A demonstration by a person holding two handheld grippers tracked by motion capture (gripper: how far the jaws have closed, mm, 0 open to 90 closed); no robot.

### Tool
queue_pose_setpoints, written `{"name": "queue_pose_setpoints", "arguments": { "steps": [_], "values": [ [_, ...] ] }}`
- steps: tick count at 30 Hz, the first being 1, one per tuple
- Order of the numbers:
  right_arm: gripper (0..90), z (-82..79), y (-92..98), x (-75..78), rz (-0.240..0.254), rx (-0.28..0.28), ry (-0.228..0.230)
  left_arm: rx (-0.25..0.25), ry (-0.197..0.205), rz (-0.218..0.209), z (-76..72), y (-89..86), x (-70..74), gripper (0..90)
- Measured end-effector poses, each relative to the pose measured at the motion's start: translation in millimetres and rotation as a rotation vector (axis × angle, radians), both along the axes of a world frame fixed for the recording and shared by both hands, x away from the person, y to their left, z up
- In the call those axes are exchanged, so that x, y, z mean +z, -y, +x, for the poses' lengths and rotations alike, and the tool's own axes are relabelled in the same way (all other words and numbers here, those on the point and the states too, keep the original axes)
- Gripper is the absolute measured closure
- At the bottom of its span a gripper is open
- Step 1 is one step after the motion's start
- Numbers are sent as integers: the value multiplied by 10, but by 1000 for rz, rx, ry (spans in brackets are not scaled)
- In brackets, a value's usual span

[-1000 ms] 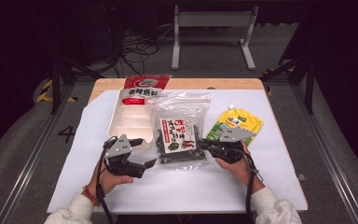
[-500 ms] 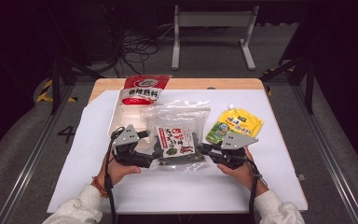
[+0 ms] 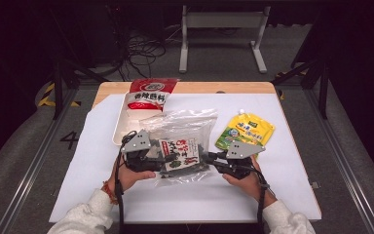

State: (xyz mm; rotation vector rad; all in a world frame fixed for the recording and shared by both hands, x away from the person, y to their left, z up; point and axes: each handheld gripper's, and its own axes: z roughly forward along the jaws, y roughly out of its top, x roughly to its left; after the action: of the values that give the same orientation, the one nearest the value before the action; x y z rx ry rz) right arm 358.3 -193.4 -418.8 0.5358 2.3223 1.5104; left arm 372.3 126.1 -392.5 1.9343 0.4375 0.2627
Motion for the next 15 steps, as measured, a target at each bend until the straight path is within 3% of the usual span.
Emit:
{"name": "queue_pose_setpoints", "arguments": {
  "steps": [1,8,15],
  "values": [
    [804,0,0,0,0,0,0,-15,5,-8,3,-9,9,495],
    [772,-18,-40,6,-2,-29,2,-112,21,-50,-71,-34,79,735],
    [707,-42,-75,34,5,-37,6,-124,18,-79,-98,-71,104,764]
  ]
}}
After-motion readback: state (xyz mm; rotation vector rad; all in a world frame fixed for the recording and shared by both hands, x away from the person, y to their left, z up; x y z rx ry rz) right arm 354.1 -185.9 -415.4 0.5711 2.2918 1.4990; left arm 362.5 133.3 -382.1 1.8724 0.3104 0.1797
